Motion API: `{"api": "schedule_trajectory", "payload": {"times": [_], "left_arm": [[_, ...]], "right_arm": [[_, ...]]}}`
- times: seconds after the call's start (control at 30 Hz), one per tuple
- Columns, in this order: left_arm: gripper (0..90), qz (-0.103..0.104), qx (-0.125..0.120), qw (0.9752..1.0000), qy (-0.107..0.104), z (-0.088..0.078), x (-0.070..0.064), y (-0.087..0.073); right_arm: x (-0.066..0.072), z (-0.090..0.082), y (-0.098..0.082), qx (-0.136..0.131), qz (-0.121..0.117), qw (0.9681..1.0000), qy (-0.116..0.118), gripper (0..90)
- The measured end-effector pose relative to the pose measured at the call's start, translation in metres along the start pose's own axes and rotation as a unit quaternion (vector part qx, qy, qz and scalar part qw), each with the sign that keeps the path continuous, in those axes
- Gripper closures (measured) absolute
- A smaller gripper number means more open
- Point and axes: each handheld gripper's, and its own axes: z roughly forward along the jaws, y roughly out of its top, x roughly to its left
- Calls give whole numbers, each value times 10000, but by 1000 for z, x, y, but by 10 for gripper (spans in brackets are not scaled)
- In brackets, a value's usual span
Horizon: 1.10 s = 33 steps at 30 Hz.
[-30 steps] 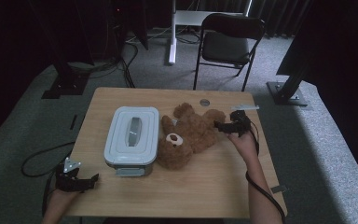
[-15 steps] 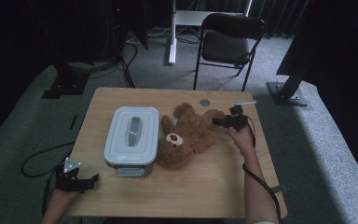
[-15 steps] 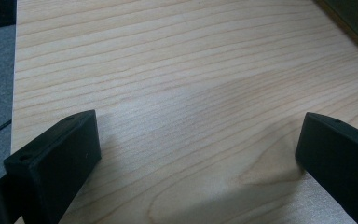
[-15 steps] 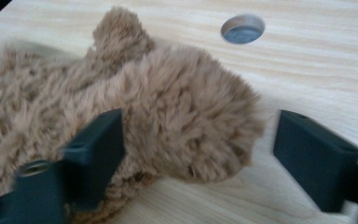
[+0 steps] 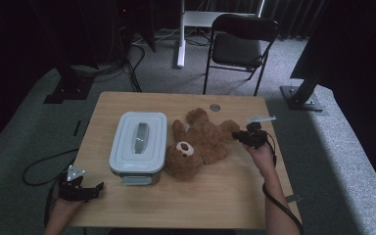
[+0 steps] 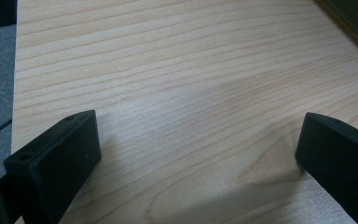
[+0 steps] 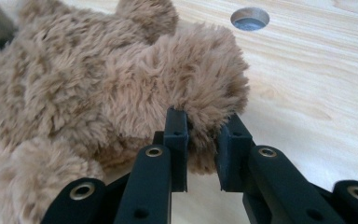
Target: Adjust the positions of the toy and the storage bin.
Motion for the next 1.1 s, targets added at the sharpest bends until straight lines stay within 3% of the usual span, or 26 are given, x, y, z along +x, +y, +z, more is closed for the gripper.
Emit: {"api": "schedule_trajectory", "payload": {"times": [0.33, 0.6, 0.8, 1.0, 1.07, 1.1], "left_arm": [[6, -42, -4, 10000, 31, 0, 0, 0], [6, -25, 6, 10000, 32, 0, 0, 0], [6, -24, -4, 10000, 27, 0, 0, 0], [6, -23, -5, 10000, 24, 0, 0, 0], [6, -21, -5, 10000, 25, 0, 0, 0], [6, -23, -6, 10000, 25, 0, 0, 0]], "right_arm": [[17, -49, -49, -166, -86, 9998, 56, 779], [43, -83, -87, -247, -146, 9996, 53, 780], [61, -98, -106, -191, -107, 9995, 210, 780], [81, -113, -117, -201, -35, 9982, 563, 782], [86, -116, -118, -181, -95, 9982, 561, 781], [95, -120, -119, -136, -175, 9985, 505, 781]]}}
